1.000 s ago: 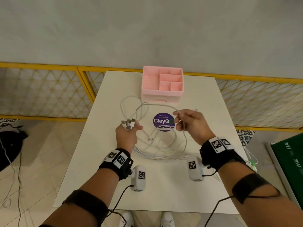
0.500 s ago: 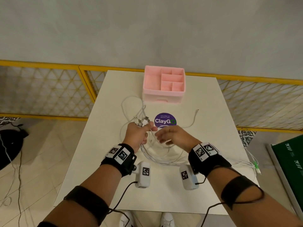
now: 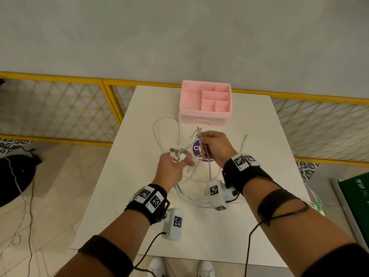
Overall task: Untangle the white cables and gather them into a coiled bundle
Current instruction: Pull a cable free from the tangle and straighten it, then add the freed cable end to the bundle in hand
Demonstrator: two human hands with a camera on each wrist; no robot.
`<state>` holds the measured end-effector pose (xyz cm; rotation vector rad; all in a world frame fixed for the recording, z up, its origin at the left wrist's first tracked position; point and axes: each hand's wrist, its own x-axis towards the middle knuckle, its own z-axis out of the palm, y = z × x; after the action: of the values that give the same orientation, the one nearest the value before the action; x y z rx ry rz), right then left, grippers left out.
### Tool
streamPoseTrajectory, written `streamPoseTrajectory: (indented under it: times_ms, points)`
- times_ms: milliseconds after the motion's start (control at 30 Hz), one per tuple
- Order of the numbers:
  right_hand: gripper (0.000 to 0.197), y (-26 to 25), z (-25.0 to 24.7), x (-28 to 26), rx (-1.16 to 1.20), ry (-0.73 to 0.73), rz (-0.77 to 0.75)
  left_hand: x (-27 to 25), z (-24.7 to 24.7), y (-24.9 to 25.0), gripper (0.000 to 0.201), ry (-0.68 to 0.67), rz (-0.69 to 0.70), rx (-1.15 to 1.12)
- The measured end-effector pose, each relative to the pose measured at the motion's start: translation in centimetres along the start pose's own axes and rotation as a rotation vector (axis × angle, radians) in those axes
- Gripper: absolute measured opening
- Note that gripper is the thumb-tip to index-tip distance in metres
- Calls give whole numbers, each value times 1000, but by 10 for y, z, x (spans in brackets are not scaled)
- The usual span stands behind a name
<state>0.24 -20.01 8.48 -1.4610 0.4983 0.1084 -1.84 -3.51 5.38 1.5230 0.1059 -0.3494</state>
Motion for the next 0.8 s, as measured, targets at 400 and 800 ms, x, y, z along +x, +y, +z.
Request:
streamPoseTrajectory:
  times_ms: [400,800]
  points:
    - [19,4,-13,-13,-478,-188,-109,33,9,-8,20,156,151,124]
    - [22,-65,-106,0,141,314,-284,40,-26,-36,8,494,-158,-31]
